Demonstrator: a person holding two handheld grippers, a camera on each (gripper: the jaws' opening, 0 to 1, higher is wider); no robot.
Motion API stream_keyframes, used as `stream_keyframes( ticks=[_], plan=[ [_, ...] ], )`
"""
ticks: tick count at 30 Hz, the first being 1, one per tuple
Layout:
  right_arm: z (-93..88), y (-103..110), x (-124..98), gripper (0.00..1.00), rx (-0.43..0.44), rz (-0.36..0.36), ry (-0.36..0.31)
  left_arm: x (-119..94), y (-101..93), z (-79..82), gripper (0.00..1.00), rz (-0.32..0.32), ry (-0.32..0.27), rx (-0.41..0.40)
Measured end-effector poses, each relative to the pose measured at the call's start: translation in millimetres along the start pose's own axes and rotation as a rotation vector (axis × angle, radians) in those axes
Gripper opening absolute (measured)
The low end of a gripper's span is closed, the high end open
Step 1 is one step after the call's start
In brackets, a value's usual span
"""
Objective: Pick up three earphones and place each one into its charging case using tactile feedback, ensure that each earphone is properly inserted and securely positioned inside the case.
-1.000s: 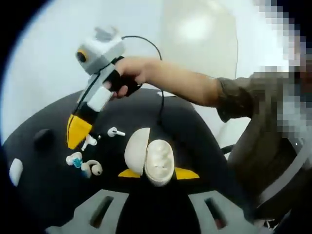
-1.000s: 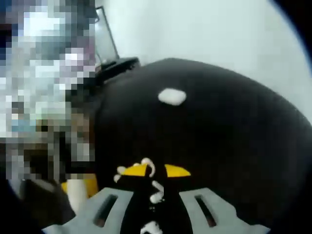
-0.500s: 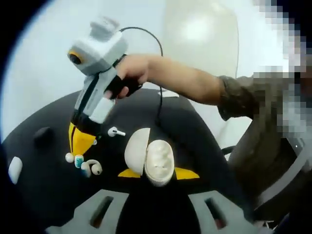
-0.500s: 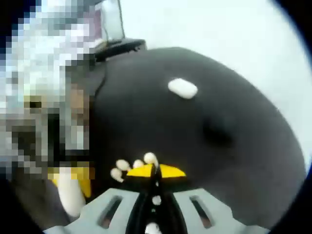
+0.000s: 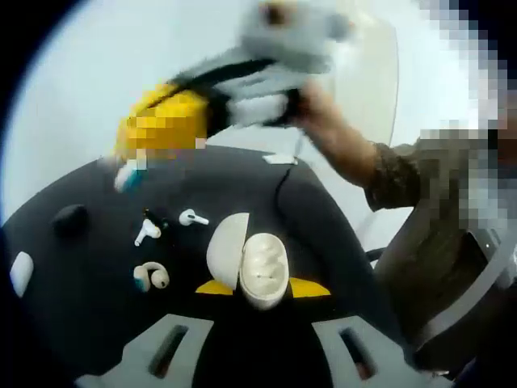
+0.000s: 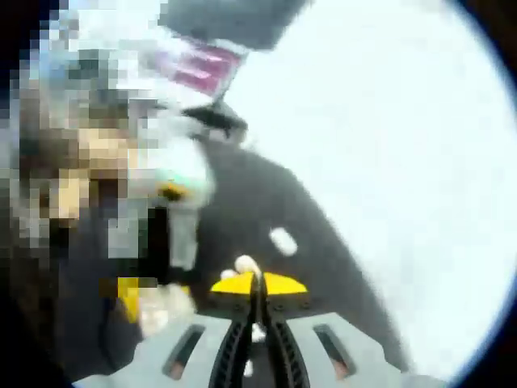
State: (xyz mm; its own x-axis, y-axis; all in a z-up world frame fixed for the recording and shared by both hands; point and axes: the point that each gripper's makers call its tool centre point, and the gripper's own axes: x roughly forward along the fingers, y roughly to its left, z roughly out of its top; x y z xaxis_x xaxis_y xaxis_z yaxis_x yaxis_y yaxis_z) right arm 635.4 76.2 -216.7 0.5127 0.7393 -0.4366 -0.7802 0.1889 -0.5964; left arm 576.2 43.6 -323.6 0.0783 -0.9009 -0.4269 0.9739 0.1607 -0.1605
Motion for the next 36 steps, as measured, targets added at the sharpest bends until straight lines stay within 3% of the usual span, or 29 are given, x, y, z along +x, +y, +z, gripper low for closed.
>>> stream_keyframes(
  ticks=[2, 6, 8, 11, 15, 18, 26, 33, 36],
  plan=[
    [2.8, 26.3, -10.5, 0.05, -0.148, -0.002, 0.036, 0.3, 0.4, 0.2, 0.19, -0.002, -0.002, -0.009],
    [-7.4, 58.9, -15.9, 0.05, -0.376, -0.007, 0.128, 0.8, 0.4, 0.3, 0.19, -0.002, -0.006, -0.014],
    [-15.4, 64.9, -14.9, 0.05, -0.455, -0.014, 0.179, 1.1, 0.1, 0.1, 0.19, 0.0, -0.005, -0.011],
    [-19.9, 66.1, -11.5, 0.05, -0.529, -0.04, 0.204, 1.7, -0.2, -0.1, 0.19, 0.003, -0.005, -0.005],
    [-20.9, 72.9, -5.4, 0.05, -0.543, -0.023, 0.202, 1.7, -0.2, -0.2, 0.19, 0.004, -0.006, -0.002],
    [-22.3, 68.9, -2.0, 0.05, -0.615, -0.05, 0.232, 1.5, -0.5, -0.5, 0.19, 0.005, -0.005, 0.002],
    [-22.6, 74.7, 1.8, 0.05, -0.642, -0.022, 0.241, -4.3, 8.5, 0.0, 0.19, 0.005, -0.006, 0.005],
    [-27.1, 81.0, 1.9, 0.05, -0.7, -0.018, 0.276, -1.6, 5.4, 0.8, 0.19, 0.006, -0.006, -0.002],
    [-25.2, 83.8, 3.4, 0.06, -0.684, -0.012, 0.261, -0.9, 4.5, 0.9, 0.19, 0.009, -0.004, 0.006]
  ],
)
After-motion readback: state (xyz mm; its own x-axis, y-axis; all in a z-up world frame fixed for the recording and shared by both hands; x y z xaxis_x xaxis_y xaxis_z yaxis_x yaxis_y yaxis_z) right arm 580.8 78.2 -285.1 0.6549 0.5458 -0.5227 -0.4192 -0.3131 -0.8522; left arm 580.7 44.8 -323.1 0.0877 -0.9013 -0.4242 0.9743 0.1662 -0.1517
